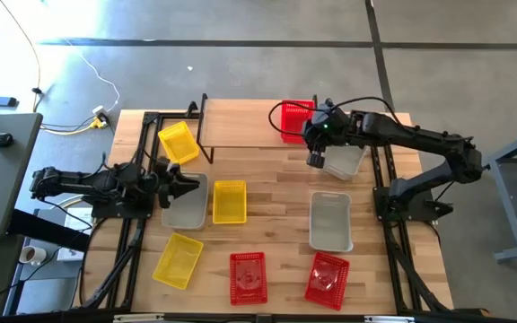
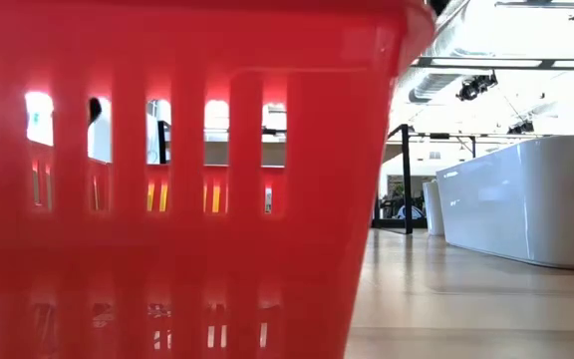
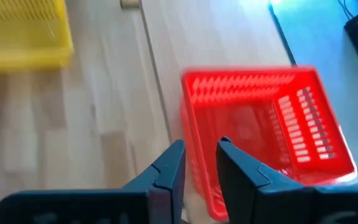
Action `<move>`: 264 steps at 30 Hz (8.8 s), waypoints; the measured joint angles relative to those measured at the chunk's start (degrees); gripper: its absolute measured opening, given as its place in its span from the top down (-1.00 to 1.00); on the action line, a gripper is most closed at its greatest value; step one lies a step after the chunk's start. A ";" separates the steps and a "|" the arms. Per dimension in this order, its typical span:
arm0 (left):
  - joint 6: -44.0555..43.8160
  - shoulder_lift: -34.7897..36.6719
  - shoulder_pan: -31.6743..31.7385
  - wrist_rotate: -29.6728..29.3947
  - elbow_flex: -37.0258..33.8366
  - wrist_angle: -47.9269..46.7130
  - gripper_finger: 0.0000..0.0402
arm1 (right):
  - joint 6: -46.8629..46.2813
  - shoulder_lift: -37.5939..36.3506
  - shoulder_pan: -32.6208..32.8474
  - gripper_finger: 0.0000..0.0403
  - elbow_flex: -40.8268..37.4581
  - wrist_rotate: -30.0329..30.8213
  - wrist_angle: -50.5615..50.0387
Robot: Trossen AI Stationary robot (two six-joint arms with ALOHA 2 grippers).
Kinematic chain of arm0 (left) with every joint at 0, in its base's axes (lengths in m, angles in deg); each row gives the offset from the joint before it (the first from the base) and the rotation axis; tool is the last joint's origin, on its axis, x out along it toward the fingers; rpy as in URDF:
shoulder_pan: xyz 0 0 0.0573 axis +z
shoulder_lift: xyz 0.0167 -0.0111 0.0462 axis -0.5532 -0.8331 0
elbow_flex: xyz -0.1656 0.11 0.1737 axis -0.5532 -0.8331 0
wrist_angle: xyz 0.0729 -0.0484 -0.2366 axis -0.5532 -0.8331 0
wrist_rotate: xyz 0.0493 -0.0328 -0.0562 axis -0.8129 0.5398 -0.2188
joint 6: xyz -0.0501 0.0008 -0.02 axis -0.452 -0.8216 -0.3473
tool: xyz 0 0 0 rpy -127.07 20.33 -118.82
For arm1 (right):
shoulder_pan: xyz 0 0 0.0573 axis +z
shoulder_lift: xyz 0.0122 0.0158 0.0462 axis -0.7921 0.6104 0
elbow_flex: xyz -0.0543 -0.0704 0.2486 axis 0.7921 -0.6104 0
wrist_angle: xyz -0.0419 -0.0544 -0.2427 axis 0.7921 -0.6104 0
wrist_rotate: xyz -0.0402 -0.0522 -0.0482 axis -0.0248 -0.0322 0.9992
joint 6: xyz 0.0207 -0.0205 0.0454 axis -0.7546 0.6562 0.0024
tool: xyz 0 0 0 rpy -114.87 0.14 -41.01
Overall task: Stack baskets on shelf by color
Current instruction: Put the bottom left gray bin on the shelf, then put the middle right yellow bin on the shelf
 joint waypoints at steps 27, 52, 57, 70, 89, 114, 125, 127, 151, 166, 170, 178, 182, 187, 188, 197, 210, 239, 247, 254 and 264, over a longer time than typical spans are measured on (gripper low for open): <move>27.93 -36.71 -5.88 10.58 41.61 -57.40 0.58 | -17.75 -0.04 13.86 0.61 5.95 7.98 -4.09; 19.16 -59.35 -17.41 12.33 40.27 -57.16 0.35 | -15.46 -0.04 13.93 0.61 5.95 7.11 -6.80; 19.12 -64.39 -18.18 11.76 40.27 -55.95 0.37 | -15.07 -0.04 13.93 0.61 5.92 7.10 -6.79; 16.83 -73.83 -18.16 8.14 40.27 -52.45 0.37 | -14.93 -0.03 13.93 0.61 5.91 7.10 -6.75; 12.53 -74.26 -19.97 7.94 40.84 -53.25 0.96 | -15.15 -0.04 13.93 0.61 5.88 7.10 -6.64; 14.86 -59.96 -23.02 -5.69 68.49 -74.06 1.00 | -19.24 -0.03 13.91 0.61 5.88 8.25 -6.69; 33.37 -60.09 -10.23 -20.15 77.58 -75.95 1.00 | -23.71 -0.04 13.91 0.61 5.88 11.63 -6.69; 38.06 -60.09 -6.40 -21.74 78.21 -74.58 1.00 | -23.75 -0.04 13.91 0.61 5.88 12.24 -6.69; 66.31 -72.95 23.59 -7.34 79.21 -61.41 1.00 | -28.65 -0.02 13.78 0.61 5.88 16.01 -6.71; 67.29 -81.10 23.77 -8.93 79.20 -63.05 1.00 | -29.54 -0.02 13.78 0.61 5.88 15.96 -6.71; 66.65 -81.67 24.19 -8.44 79.20 -65.15 1.00 | -29.54 -0.02 13.78 0.61 5.88 15.80 -6.73; 65.76 -81.68 25.18 -5.41 79.20 -66.20 1.00 | -29.54 -0.01 13.78 0.61 5.88 15.82 -6.73; 65.83 -82.17 25.22 -3.34 79.22 -66.32 1.00 | -29.09 -0.02 13.78 0.61 5.88 15.54 -6.73; 65.74 -84.07 25.20 -2.67 79.25 -66.48 1.00 | -28.05 0.00 13.78 0.61 5.88 15.50 -6.75; 65.60 -84.29 25.20 -2.71 79.33 -66.40 1.00 | -28.03 0.00 13.78 0.61 5.88 15.50 -6.75; 64.76 -84.68 25.11 -3.40 79.38 -66.01 0.98 | -28.03 0.00 13.78 0.61 5.88 15.39 -8.27; 64.88 -84.94 24.68 -3.34 79.10 -66.19 0.59 | -28.01 0.00 13.78 0.61 5.88 15.41 -9.05; 57.42 -80.00 24.34 3.09 102.98 -82.54 0.29 | -30.96 0.31 14.50 0.61 5.88 6.15 -1.29; 51.57 -72.84 22.09 9.12 98.40 -82.06 0.31 | -30.56 4.10 18.14 0.61 5.88 4.71 11.11; 45.80 -62.32 15.54 9.48 80.46 -69.11 0.31 | -30.55 10.43 20.18 0.61 5.88 -2.35 20.51; 35.87 -56.46 11.09 8.63 69.36 -65.68 0.31 | -22.74 20.02 22.43 0.61 5.88 -8.97 35.19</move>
